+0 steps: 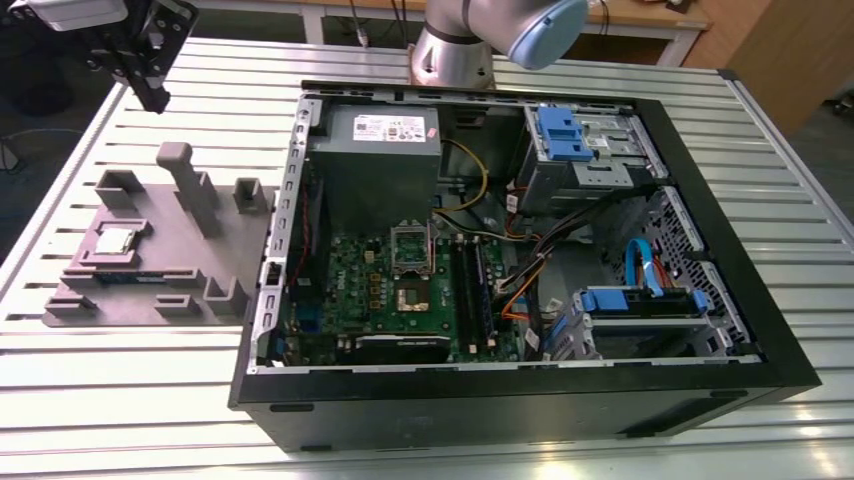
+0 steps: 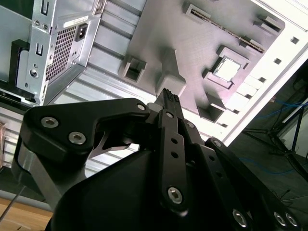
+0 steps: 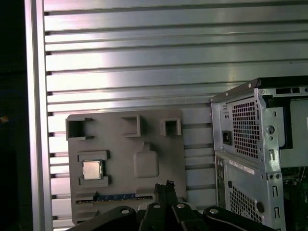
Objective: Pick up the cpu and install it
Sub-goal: 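Reach for the cpu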
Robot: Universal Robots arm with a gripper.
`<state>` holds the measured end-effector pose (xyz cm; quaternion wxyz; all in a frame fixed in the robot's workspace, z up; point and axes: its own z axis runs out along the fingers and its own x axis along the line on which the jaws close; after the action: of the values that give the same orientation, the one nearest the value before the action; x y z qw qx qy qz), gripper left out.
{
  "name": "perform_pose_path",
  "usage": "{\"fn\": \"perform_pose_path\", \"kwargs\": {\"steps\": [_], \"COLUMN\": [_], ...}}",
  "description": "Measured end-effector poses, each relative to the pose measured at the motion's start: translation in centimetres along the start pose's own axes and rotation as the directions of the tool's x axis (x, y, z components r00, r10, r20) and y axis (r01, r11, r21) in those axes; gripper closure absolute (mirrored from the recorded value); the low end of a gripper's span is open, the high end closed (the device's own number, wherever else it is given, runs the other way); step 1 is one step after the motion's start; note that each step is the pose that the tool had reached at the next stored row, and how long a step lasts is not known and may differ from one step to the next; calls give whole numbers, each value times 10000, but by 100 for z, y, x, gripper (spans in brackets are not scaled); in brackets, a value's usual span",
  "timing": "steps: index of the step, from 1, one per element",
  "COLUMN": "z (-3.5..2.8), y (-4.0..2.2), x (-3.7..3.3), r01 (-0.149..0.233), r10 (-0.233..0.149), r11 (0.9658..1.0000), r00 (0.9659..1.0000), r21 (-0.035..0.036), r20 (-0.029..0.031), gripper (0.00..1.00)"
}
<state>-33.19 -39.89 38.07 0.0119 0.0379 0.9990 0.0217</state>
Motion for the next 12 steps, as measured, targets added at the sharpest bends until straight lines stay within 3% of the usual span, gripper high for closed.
{"fn": "perform_pose_path", "kwargs": {"steps": [12], "z": [-1], "y": [-2], "x": [28], "r01": [0], "r10": [0], "r11": [10000], "r00": [10000], "r21": [0], "r20": [0], "gripper": [90]}}
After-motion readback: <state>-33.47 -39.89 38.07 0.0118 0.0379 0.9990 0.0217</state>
